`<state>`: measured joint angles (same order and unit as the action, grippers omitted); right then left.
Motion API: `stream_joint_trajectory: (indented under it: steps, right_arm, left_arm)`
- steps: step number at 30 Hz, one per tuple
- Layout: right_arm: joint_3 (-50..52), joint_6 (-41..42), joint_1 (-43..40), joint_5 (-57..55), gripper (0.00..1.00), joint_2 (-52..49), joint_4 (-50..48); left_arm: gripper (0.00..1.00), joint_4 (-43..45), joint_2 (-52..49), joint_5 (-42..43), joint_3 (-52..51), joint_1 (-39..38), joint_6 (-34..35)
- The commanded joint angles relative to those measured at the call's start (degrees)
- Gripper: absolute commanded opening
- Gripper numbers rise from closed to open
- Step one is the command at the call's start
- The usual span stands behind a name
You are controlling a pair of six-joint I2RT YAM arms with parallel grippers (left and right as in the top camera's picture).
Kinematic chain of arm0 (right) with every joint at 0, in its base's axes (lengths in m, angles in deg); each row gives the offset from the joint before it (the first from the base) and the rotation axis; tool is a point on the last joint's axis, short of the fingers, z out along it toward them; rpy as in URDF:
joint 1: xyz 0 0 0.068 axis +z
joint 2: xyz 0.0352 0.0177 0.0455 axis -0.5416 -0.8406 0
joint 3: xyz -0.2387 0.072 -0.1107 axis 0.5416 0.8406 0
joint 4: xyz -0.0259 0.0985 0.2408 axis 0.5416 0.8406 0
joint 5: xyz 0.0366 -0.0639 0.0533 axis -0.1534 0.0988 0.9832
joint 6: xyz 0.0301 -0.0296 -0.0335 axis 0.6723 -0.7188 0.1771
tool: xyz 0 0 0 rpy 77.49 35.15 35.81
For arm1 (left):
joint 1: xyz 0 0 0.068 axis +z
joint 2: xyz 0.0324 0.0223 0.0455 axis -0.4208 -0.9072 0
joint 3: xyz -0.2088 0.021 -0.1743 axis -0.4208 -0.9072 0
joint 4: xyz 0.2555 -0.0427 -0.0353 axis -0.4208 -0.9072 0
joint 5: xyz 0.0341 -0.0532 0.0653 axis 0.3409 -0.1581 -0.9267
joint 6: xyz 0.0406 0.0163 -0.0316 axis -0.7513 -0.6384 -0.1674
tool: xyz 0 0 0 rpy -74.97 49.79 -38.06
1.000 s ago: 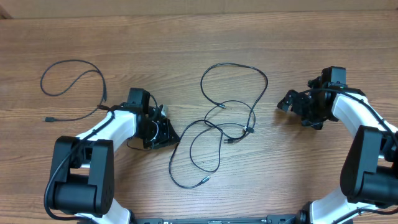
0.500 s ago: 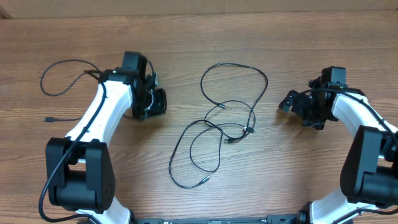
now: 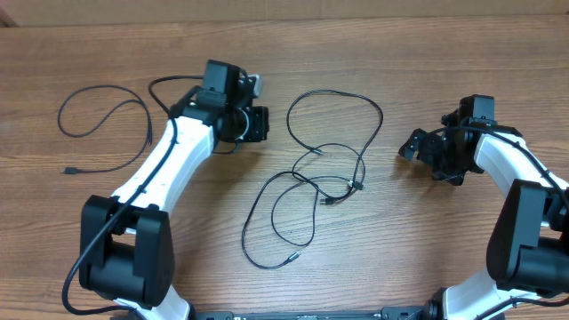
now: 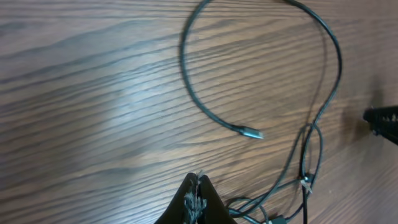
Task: Untangle cables
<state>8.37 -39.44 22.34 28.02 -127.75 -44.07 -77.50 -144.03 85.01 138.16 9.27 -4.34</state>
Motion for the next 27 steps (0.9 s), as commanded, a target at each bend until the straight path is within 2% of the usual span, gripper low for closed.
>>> stream_joint_trajectory:
  steps: [1,6,9,11,13,15,19,23,27]
  right_arm:
    - [0.35,0.0,-0.11,-0.61,1.0,1.27,-0.31]
    - [0.35,0.0,-0.11,-0.59,1.0,1.27,-0.31]
    - [0.35,0.0,-0.11,-0.61,1.0,1.27,-0.31]
    - [0.35,0.0,-0.11,-0.61,1.0,1.27,-0.31]
    - [0.35,0.0,-0.13,-0.61,1.0,1.27,-0.31]
    - [0.35,0.0,-0.11,-0.59,1.0,1.27,-0.31]
    - [0.35,0.0,-0.11,-0.61,1.0,1.27,-0.31]
    - [0.35,0.0,-0.11,-0.61,1.0,1.27,-0.31]
    - [0.35,0.0,-0.13,-0.61,1.0,1.27,-0.31]
  left_arm:
    - [0.04,0.28,-0.37,1.05,0.92,-3.17,-7.08]
    - [0.04,0.17,-0.92,0.55,0.81,-7.63,-16.24]
    - [0.05,0.09,-0.92,0.35,0.81,-9.4,-18.95]
    - [0.05,0.07,-0.94,0.33,0.81,-9.94,-19.47]
    - [0.11,0.04,-0.94,0.37,0.81,-10.19,-19.47]
    - [0.23,0.07,-1.01,0.35,0.81,-10.32,-19.47]
    - [0.28,0.07,-1.05,-0.02,0.79,-10.32,-19.47]
    - [0.28,0.07,-1.05,-2.49,0.76,-10.34,-19.47]
    - [0.23,0.04,-1.05,-2.49,0.72,-10.36,-19.47]
